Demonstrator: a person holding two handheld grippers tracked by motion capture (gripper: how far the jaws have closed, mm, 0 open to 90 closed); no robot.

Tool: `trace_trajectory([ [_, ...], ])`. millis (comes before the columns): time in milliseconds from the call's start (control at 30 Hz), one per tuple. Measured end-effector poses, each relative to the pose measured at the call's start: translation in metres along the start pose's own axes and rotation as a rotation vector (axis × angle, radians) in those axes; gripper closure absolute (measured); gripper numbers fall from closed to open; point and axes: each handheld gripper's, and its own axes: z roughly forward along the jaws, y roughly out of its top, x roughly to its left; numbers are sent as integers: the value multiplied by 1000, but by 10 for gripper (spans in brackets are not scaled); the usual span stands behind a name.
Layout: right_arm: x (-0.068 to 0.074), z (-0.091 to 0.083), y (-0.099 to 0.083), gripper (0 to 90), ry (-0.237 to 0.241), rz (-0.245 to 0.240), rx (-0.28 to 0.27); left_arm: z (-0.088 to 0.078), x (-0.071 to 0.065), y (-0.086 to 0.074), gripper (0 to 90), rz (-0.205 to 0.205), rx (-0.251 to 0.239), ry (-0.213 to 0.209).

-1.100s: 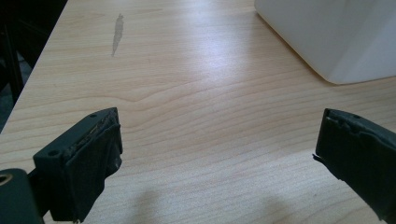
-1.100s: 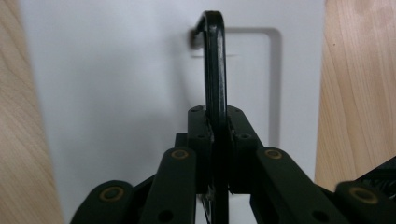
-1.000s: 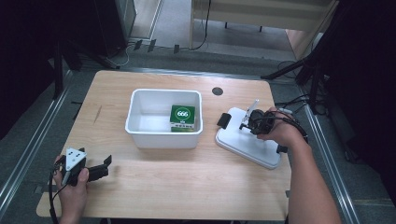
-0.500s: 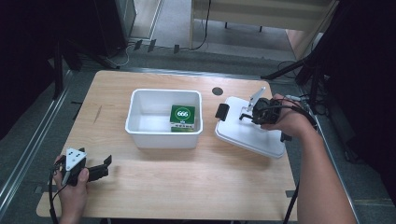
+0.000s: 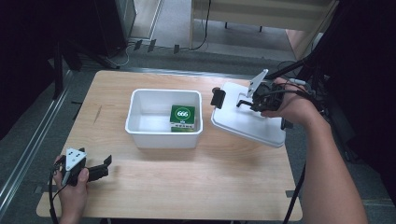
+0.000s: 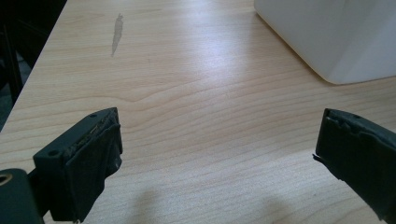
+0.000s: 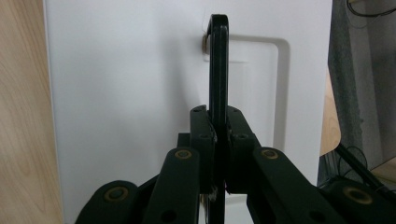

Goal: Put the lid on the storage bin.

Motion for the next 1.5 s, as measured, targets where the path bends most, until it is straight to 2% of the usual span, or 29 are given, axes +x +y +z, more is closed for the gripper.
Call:
trace_trajectory([
  [167, -2, -12, 17, 848, -9, -25, -25, 0, 0, 0, 10, -2, 0, 0],
  [433, 1, -17, 41, 848, -7, -52, -46, 0, 0, 0, 10, -4, 0, 1],
  [900, 13, -8, 96, 849, 20, -142, -79, 0, 1, 0, 10, -5, 0, -3],
  [1500, 30, 0, 156, 849, 52, -221, -123, 0, 1, 0, 9, -1, 2, -6],
])
